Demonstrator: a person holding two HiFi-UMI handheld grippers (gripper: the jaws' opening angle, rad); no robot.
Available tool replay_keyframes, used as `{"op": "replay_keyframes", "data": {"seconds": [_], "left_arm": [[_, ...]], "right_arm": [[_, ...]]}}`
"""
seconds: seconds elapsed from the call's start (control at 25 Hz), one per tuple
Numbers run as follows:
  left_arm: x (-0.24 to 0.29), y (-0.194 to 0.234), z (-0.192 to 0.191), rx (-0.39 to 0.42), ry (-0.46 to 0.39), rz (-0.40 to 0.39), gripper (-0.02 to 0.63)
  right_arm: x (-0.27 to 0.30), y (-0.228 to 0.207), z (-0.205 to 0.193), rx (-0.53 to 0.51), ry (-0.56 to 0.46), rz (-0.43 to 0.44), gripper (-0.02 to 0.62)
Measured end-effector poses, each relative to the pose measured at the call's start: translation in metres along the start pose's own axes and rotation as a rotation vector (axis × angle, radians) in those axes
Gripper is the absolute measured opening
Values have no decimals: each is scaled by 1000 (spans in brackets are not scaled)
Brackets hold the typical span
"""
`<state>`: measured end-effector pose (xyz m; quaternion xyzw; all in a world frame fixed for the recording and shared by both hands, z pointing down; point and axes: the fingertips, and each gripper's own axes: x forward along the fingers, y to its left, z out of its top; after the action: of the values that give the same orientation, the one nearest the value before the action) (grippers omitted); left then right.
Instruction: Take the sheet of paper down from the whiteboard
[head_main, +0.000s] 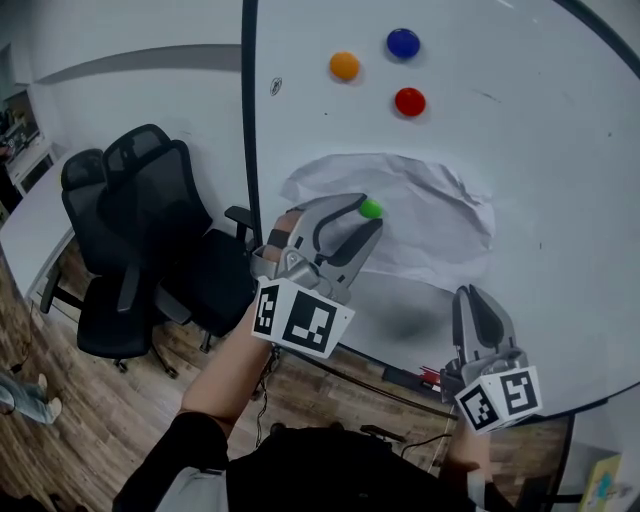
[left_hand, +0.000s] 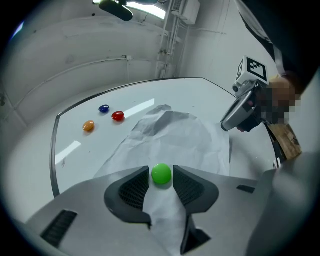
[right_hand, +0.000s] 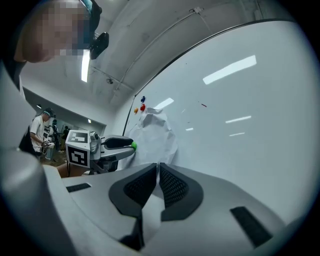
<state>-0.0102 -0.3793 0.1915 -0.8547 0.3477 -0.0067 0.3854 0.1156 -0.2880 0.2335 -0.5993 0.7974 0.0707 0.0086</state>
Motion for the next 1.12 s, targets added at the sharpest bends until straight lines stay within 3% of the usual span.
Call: {"op": "replay_keyframes", "data": {"seconds": [0.88, 1.12], "left_arm": [[4, -3, -1, -10, 53, 14, 129], [-7, -9, 14, -10, 19, 1, 129]], "right_arm": [[-11, -6, 1, 20, -18, 6, 23], [-12, -8, 0, 23, -20, 4, 21]]}}
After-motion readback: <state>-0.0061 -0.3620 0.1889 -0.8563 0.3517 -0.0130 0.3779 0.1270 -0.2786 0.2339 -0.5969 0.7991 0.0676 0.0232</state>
